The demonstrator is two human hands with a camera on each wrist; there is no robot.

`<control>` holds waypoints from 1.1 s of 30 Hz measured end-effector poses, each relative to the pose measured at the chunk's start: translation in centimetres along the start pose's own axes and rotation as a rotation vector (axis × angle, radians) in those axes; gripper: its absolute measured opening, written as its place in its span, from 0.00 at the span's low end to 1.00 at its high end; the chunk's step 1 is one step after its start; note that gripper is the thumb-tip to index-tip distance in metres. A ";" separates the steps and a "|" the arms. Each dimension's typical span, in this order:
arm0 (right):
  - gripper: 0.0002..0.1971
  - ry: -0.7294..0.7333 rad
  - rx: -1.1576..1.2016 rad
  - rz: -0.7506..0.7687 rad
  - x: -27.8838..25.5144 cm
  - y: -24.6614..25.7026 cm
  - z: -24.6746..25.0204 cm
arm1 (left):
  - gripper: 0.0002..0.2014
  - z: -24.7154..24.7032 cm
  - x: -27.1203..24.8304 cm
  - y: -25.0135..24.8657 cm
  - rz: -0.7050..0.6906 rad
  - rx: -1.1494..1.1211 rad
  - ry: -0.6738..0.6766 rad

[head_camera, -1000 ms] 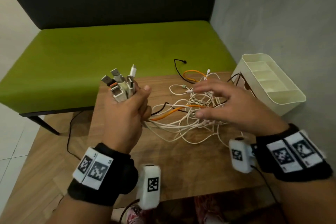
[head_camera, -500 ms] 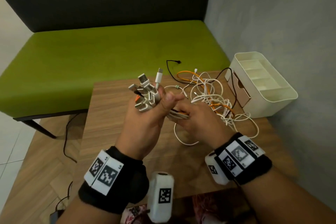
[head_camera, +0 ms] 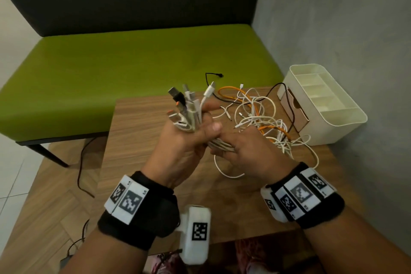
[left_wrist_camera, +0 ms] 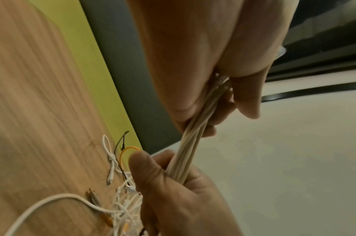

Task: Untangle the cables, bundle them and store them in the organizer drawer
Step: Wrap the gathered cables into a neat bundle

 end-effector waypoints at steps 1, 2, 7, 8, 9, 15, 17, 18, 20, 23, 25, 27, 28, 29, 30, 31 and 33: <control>0.27 0.063 -0.038 -0.003 0.0 -0.1 0.0 | 0.12 0.0 0.0 0.1 0.007 0.048 -0.013; 0.25 0.132 -0.063 -0.026 0.0 0.2 0.3 | 0.09 -0.1 0.0 0.0 -0.003 0.117 -0.034; 0.43 0.154 0.385 -0.183 -1.3 1.0 3.4 | 0.16 -0.2 0.1 0.0 -0.092 0.456 -0.096; 0.46 0.061 0.532 -0.174 -1.2 1.7 4.3 | 0.17 -0.3 0.1 0.1 -0.098 0.499 -0.089; 0.48 -0.003 0.662 -0.141 -1.1 2.5 5.0 | 0.16 -0.6 0.0 0.1 -0.096 0.532 -0.070; 0.44 -0.096 0.660 -0.021 -0.5 5.0 4.5 | 0.08 -1.7 -0.2 0.8 -0.132 0.753 0.061; 0.42 -0.159 0.676 -0.041 -0.4 4.8 4.4 | 0.11 -1.7 0.0 1.0 -0.131 0.822 0.079; 0.40 -0.195 0.695 -0.038 -0.4 4.7 4.3 | 0.12 -1.8 0.2 1.1 -0.143 0.863 0.089; 0.32 -0.275 0.651 -0.004 -0.3 4.7 4.0 | 0.11 -2.1 0.4 1.2 -0.179 0.945 0.098; 0.22 -0.339 0.601 0.011 -0.2 4.6 3.8 | 0.10 -1.9 0.7 1.6 -0.236 1.138 0.069; 0.19 -0.368 0.585 -0.002 -0.1 4.4 3.7 | 0.15 -1.7 0.8 1.7 -0.212 1.202 0.042; 0.17 -0.385 0.530 0.021 0.0 4.3 3.6 | 0.16 -1.6 0.9 1.8 -0.195 1.249 0.005; 0.16 -0.387 0.511 0.031 0.1 4.3 3.5 | 0.12 -1.6 0.9 1.8 -0.151 1.191 -0.019; 0.15 -0.387 0.503 0.034 0.1 4.3 3.5 | 0.08 -1.7 0.8 1.7 -0.105 1.122 -0.051; 0.15 -0.388 0.500 0.034 0.1 4.3 3.6 | 0.07 -1.7 0.8 1.8 -0.084 1.087 -0.071; 0.14 -0.396 0.499 0.034 0.2 4.4 3.8 | 0.06 -1.7 0.9 1.9 -0.084 1.059 -0.079; 0.12 -0.421 0.514 0.037 0.2 4.5 4.2 | 0.10 -1.5 0.9 1.9 -0.048 0.935 -0.084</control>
Point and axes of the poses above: each hand's wrist, its own x-axis towards the middle knuckle, its own z-axis out of the back of the hand, y = z × x, the point moved 1 cm from there along x, towards the middle knuckle, and after that the axes turned 7 degrees about z, right-handed, at the moved point
